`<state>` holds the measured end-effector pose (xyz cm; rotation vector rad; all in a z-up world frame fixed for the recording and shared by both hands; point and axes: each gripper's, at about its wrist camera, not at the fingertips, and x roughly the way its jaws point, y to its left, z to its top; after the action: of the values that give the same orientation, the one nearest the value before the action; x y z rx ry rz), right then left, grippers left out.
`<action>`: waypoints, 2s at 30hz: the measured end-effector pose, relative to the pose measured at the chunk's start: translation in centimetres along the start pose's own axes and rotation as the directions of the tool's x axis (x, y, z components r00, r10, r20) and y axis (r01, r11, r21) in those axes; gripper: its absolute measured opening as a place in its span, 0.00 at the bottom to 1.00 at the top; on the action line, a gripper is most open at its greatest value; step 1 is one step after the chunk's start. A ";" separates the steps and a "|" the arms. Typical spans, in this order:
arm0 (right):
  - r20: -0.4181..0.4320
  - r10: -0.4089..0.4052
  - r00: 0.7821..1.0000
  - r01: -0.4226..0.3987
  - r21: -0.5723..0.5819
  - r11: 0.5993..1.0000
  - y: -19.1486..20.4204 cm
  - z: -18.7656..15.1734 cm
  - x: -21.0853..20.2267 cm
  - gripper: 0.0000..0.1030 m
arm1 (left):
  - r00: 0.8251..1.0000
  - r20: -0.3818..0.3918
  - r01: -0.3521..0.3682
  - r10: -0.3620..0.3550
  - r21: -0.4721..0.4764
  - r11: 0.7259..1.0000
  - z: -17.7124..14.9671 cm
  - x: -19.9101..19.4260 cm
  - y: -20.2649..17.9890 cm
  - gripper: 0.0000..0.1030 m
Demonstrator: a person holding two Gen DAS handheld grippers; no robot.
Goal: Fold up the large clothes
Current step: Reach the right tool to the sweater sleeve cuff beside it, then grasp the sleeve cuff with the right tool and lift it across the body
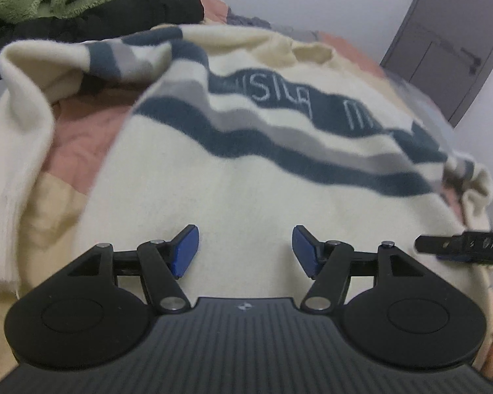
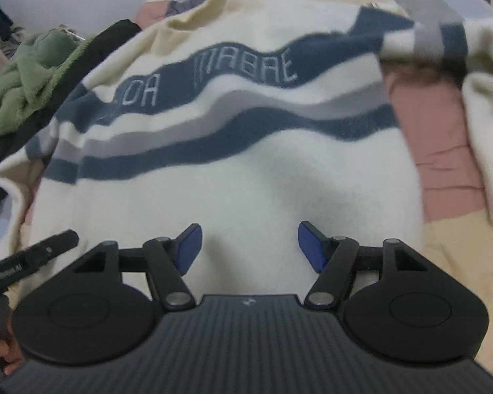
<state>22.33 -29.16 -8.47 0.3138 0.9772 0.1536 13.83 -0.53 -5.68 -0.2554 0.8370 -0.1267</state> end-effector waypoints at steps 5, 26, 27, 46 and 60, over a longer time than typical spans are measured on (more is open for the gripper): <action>0.108 0.053 0.993 -0.062 0.078 0.995 -1.5 1.5 -2.2 0.65 | 1.000 0.007 -0.012 0.012 0.017 1.000 0.0 0.0 -0.2 0.66; 0.465 -0.032 0.885 -0.344 0.698 0.628 -22.7 6.7 0.3 1.00 | 0.999 0.034 0.019 -0.016 -0.092 0.996 0.3 0.0 0.8 0.66; 0.474 -0.054 0.879 -0.344 0.708 0.617 -23.3 6.8 0.3 1.00 | 0.999 0.036 0.021 -0.018 -0.100 0.995 0.3 0.0 0.9 0.66; 0.391 -0.243 0.887 -0.157 0.753 0.638 -27.6 12.9 -1.1 0.42 | 0.998 0.054 0.032 -0.023 -0.178 0.984 0.9 1.1 1.5 0.66; 0.558 -0.207 0.804 -0.175 0.553 0.815 -27.6 14.7 -8.8 0.28 | 0.998 0.061 0.037 -0.026 -0.186 0.982 0.9 1.0 1.5 0.66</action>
<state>29.31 -60.37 -2.98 0.8704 0.3575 -0.2722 15.20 0.87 -6.21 -0.4467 0.7881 -0.0698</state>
